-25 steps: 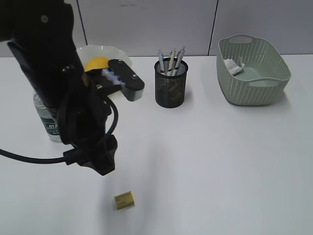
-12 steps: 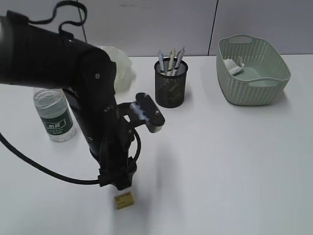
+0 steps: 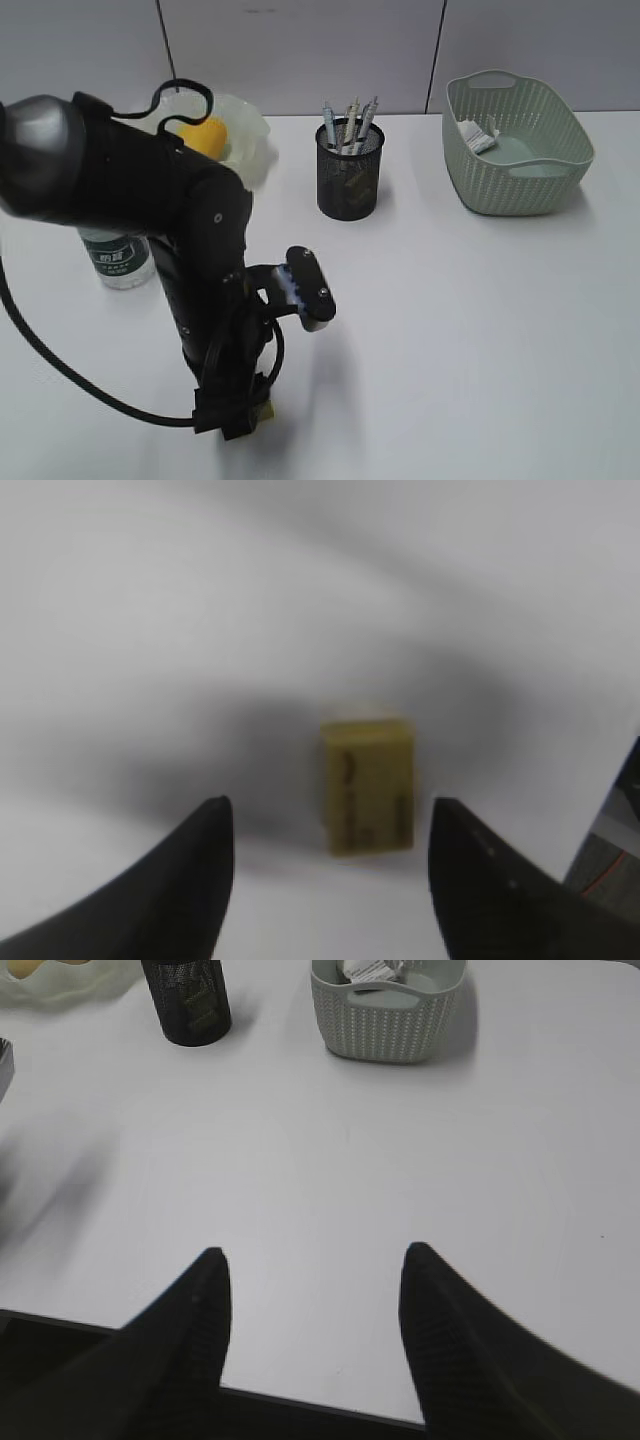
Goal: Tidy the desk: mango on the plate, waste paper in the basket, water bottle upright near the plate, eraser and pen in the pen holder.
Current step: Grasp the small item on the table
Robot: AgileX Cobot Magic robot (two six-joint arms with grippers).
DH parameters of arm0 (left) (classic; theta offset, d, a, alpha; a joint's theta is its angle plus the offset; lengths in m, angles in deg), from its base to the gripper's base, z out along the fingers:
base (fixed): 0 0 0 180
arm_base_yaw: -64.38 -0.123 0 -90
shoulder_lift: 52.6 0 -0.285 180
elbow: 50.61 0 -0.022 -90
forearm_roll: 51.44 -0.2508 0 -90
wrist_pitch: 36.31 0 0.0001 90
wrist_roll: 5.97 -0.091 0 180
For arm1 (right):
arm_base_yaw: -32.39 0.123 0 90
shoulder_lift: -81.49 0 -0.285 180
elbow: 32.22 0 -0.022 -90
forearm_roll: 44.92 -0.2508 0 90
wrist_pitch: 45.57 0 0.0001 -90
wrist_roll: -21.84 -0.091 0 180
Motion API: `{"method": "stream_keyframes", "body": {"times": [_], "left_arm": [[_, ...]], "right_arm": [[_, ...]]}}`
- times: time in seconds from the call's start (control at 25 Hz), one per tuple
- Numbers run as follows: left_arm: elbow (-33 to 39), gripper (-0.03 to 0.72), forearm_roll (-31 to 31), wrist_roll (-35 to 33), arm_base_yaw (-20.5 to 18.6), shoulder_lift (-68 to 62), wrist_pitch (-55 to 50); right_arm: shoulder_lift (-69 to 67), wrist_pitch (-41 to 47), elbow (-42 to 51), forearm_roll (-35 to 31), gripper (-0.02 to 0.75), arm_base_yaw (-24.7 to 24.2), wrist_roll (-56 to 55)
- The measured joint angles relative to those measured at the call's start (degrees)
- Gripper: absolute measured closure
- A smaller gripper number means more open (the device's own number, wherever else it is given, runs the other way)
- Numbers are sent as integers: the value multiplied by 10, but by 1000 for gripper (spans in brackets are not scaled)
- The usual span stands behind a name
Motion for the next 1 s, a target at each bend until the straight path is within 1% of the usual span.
{"method": "stream_keyframes", "body": {"times": [0.12, 0.32, 0.56, 0.64, 0.76, 0.88, 0.92, 1.0], "left_arm": [[16, 218, 0, -14, 0, 0, 18], [19, 218, 4, -18, 0, -1, 49], [19, 218, 7, -18, 2, -10, 53], [18, 232, 6, -18, 3, -11, 53], [17, 309, 0, -18, 3, -12, 55], [17, 448, -9, -18, 0, -12, 61], [16, 482, -10, -19, 0, -13, 60], [16, 485, -10, -19, 0, -13, 59]], "right_arm": [[0, 0, 0, 0, 302, 0, 0], [0, 0, 0, 0, 302, 0, 0], [0, 0, 0, 0, 302, 0, 0], [0, 0, 0, 0, 302, 0, 0], [0, 0, 0, 0, 302, 0, 0], [0, 0, 0, 0, 302, 0, 0], [0, 0, 0, 0, 302, 0, 0], [0, 0, 0, 0, 302, 0, 0]]}}
